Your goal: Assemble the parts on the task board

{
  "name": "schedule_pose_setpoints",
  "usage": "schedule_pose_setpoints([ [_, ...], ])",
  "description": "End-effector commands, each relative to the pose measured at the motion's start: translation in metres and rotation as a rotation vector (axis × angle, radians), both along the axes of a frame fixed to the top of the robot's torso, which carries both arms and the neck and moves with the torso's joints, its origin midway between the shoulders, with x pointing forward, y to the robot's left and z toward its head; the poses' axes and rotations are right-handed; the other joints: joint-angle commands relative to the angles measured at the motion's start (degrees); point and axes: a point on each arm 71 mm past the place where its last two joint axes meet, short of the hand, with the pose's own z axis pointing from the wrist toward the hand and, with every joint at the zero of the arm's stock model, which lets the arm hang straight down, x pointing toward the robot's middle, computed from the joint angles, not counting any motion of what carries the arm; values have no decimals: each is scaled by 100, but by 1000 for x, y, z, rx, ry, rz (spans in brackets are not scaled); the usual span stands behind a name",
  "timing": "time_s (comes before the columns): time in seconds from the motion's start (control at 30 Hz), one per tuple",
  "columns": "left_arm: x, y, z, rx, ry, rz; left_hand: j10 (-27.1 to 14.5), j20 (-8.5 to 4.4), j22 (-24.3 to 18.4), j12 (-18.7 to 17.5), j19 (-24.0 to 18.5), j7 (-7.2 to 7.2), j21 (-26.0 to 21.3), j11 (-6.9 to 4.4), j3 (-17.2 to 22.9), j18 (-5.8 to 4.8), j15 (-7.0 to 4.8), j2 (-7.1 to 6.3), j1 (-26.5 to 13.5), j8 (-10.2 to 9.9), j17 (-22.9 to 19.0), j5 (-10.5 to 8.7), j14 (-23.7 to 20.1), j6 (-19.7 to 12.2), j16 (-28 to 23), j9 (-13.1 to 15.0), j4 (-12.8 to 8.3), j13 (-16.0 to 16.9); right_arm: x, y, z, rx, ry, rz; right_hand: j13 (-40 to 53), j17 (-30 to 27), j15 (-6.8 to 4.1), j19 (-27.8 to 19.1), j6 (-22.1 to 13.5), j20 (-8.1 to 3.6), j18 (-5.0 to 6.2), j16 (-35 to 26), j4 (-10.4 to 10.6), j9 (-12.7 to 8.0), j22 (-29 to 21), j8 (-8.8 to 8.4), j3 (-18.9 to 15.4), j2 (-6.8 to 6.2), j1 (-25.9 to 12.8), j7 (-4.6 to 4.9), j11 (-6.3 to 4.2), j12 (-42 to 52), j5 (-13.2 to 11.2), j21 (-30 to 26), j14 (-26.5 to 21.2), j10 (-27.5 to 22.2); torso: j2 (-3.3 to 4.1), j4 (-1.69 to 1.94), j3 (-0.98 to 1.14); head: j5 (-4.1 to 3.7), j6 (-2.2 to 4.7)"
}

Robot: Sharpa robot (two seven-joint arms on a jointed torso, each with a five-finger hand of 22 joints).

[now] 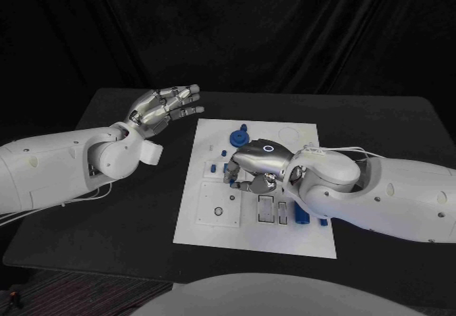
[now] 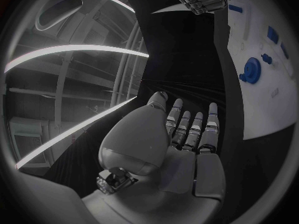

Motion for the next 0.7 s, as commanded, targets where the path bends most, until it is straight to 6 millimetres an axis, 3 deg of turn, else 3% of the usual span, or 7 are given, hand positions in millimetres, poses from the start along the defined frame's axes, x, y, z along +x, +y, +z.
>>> schedule_pose_setpoints([
  [0.03, 0, -2, 0, -15, 2, -12, 28, 1, -8, 15, 35, 38, 17, 13, 18, -86, -7, -3, 52, 31, 3, 28, -6, 15, 32, 1, -33, 6, -3, 2, -1, 17, -6, 11, 9, -5, -51, 36, 51, -19, -38, 7, -15, -3, 1149, 13, -4, 0, -19, 2, -11, -11, 18, 26, 47, 54, 0, 3, 4, 1, -1],
  [0.7, 2, -6, -1, -15, 11, -29, 23, 1, -14, 8, 36, 42, 15, 15, 25, -89, -4, -1, 57, 34, 3, 24, -9, 15, 35, 1, -38, 4, -5, -2, -16, -8, 32, 1, 6, -17, -52, 23, 44, -21, -32, 1, -24, -8, 1141, 3, -3, -8, -15, 5, -9, -22, 27, 0, 46, 54, -5, -2, 6, 50, -1],
])
